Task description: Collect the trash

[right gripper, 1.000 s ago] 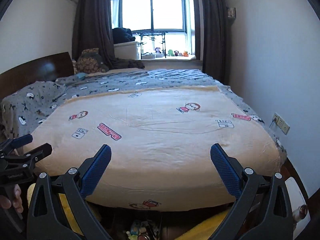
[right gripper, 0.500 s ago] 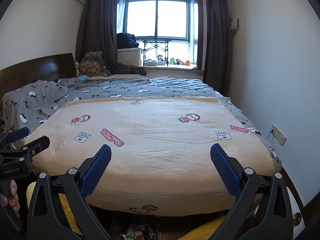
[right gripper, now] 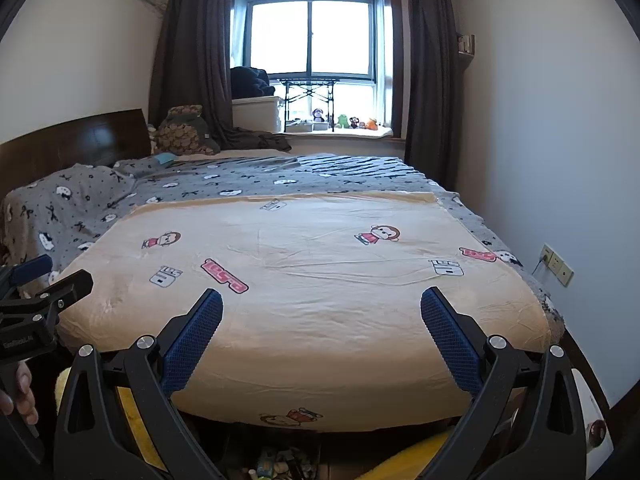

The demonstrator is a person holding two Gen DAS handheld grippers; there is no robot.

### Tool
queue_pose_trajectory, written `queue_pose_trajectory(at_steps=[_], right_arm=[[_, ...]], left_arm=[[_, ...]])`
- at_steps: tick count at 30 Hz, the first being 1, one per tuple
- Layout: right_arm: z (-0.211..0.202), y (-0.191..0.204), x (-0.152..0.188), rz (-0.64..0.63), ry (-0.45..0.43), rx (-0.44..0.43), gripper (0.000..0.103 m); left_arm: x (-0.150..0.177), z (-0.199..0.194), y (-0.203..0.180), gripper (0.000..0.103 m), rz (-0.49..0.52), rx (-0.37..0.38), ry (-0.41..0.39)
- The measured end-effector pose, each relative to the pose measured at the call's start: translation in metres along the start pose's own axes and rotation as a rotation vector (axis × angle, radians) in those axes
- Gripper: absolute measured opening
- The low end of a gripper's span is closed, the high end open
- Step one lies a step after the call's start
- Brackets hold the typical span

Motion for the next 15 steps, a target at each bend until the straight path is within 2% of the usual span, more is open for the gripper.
queue_pose_trajectory(at_steps=[15], right_arm=[[0.0003, 0.0004, 0.0001, 0.004, 0.007, 0.007, 0.099]], left_arm=[[-0.0006, -0.0022, 0.0007, 0.095, -0.004, -0.001, -0.002]])
Point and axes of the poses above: each gripper's, at about its wrist camera, not at the fingertips, and z roughly the way its jaws point, y to its left, x to its underside, the point moved 6 cm from there along z, roughly the way its jaws point, and after that the axes turned 5 degrees about z, right-handed, at the moved point
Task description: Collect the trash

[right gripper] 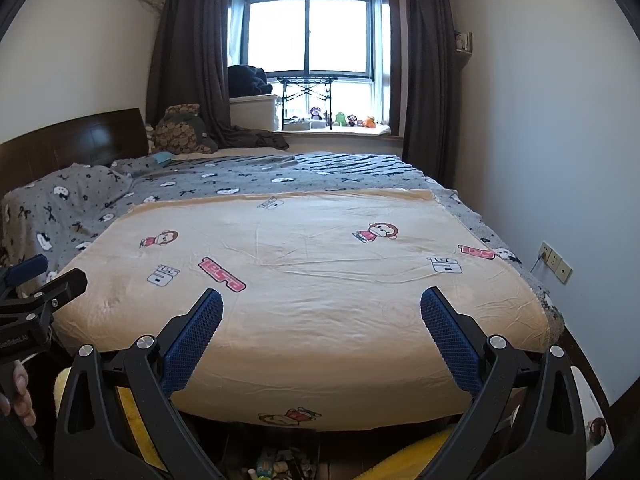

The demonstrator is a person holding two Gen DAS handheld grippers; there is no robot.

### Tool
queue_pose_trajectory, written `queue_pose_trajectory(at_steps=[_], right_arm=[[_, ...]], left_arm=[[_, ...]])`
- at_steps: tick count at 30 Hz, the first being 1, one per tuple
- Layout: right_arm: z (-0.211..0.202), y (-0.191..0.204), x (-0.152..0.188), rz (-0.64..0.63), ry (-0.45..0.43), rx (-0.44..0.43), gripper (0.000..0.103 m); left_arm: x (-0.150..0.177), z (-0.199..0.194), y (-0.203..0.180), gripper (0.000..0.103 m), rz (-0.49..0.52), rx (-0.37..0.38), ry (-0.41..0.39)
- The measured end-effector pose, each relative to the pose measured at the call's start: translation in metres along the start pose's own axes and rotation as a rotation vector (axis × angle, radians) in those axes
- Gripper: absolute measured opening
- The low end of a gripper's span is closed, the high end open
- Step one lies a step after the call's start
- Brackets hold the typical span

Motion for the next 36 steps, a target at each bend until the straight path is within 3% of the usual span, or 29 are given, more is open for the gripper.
queue_pose_trajectory(at_steps=[36], right_arm=[[0.0026, -0.0001, 0.0011, 0.005, 0.008, 0.006, 0.099]], left_arm=[[-0.0045, -0.0015, -0.0027, 0.095, 0.004, -0.004, -0.007]])
Point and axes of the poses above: each gripper's, at about its wrist camera, not at the fingertips, and z roughly the way its jaws point, y to its left, x to its underside, the point moved 6 cm from there along z, roughly the way its jaws point, and after that the axes turned 5 degrees about z, right-handed, at the moved point
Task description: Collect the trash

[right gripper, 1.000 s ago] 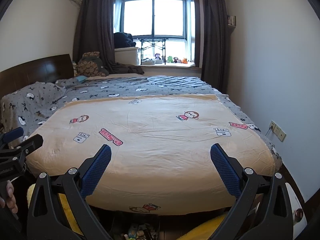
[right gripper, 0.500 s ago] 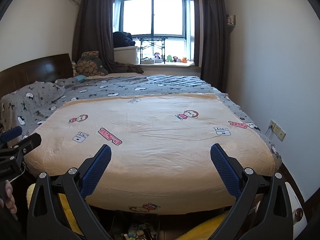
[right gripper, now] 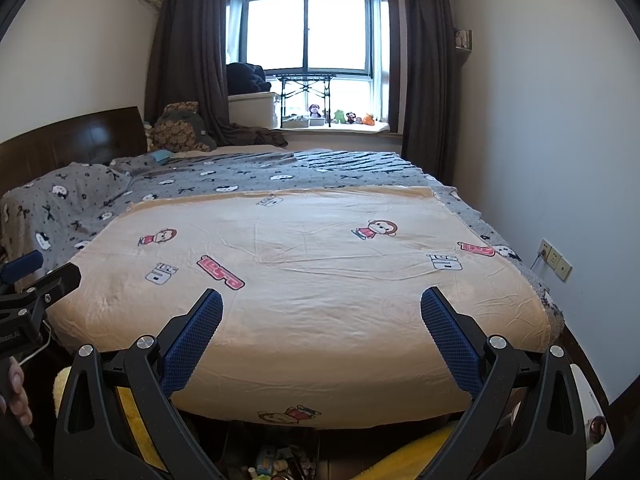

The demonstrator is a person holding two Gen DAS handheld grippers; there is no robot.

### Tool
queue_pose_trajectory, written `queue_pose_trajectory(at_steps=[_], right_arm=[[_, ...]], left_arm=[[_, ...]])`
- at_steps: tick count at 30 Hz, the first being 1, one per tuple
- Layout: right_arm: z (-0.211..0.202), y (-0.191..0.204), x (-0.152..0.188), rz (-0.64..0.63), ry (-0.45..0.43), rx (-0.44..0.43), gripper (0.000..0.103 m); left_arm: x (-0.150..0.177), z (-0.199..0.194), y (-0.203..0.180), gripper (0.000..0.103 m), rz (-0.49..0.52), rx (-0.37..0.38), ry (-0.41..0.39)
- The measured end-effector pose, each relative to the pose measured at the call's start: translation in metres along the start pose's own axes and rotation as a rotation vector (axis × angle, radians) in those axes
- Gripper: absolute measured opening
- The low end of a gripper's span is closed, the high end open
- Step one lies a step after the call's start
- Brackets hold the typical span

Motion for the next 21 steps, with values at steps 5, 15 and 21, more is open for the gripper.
queue_pose_trajectory(at_steps=[5, 15, 21], right_arm=[[0.0003, -0.0003, 0.0006, 0.001, 0.002, 0.001, 0.099], [0.0018, 0.0007, 0.0016, -0.001, 0.012, 0.001, 0.099], [0.0023, 0.0010, 0.0014, -0.001, 0.013, 0.002, 0.099]], left_arm=[[0.0006, -0.0004, 0.0007, 0.095, 0.004, -0.001, 0.001], [-0.0008, -0.0019, 0.0017, 0.095, 0.004, -0.005, -0.006], [-0.0021, -0.0025, 0.0023, 0.095, 0.002, -0.006, -0.010]])
Point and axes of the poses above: each gripper's, at about its wrist camera, not at the fingertips, and z roughly the way its jaws point, y to its left, x to its underside, the point moved 6 cm from there along z, roughly the way its jaws point, and after that the axes turned 5 degrees about z, right-handed, at the moved point
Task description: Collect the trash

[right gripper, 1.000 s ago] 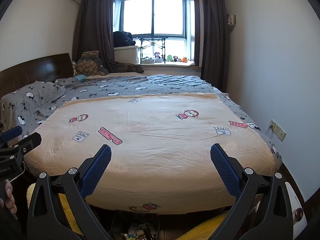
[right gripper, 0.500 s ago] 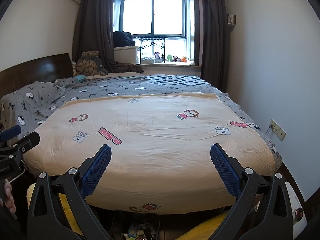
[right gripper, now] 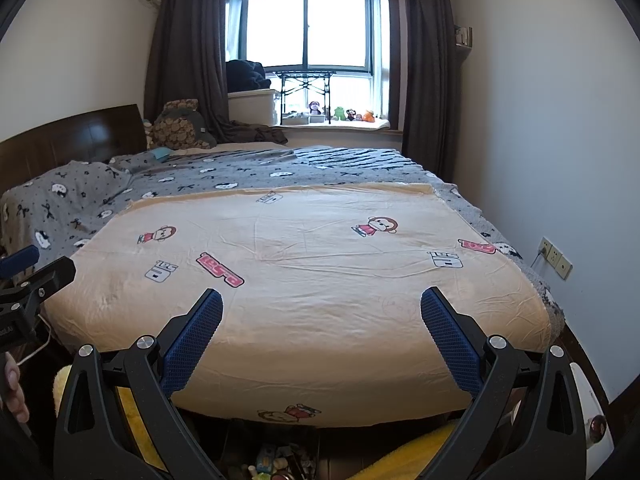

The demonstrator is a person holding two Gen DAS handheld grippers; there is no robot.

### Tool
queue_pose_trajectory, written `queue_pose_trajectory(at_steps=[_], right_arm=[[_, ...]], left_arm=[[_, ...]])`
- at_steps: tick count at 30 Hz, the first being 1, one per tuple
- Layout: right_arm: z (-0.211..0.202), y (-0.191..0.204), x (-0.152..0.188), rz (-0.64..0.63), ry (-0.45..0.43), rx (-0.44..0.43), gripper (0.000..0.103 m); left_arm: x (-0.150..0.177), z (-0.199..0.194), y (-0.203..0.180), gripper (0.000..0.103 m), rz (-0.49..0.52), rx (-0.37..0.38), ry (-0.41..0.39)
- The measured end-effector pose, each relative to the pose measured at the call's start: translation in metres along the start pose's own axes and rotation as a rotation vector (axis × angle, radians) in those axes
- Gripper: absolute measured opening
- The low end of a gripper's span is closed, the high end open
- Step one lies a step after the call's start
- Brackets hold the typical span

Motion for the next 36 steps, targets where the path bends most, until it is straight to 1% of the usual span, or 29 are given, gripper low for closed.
queue_pose_trajectory(at_steps=[8, 16, 22, 25, 28, 31, 36], right_arm=[[0.0001, 0.0000, 0.0001, -0.001, 0.002, -0.001, 0.099], [0.0007, -0.0007, 0.0008, 0.004, 0.002, 0.002, 0.099], [0.0008, -0.0011, 0.0018, 0.005, 0.004, 0.003, 0.099], [0.0008, -0.0010, 0.0027, 0.005, 0.005, 0.003, 0.099], [0.0007, -0.0011, 0.0030, 0.006, 0.005, 0.004, 0.099], [0.0024, -0.0011, 0.0038, 0.009, 0.008, 0.006, 0.099], [0.0027, 0.0004, 0.0058, 0.010, 0.012, 0.009, 0.099]], left_arm=[[-0.0003, -0.0003, 0.0004, 0.095, -0.001, -0.004, -0.003], [0.0004, -0.0002, 0.0001, 0.095, 0.013, -0.031, -0.001], [0.0015, -0.0027, 0.0005, 0.095, -0.003, -0.021, -0.004], [0.0013, -0.0022, -0.0002, 0.095, 0.003, -0.031, -0.002], [0.0015, -0.0016, -0.0015, 0.095, -0.011, -0.008, -0.002], [0.0012, -0.0023, -0.0026, 0.095, -0.006, -0.005, -0.010], [0.0010, 0.0006, 0.0010, 0.095, -0.019, -0.007, 0.006]])
Point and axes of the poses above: each gripper's, at about its wrist camera, not at the fingertips, and z roughly the way its jaws point, y to its left, x to its underside, the point moved 6 cm from there along z, roughly the way its jaws point, and after that the axes turned 5 degrees about z, right-handed, at the moved point
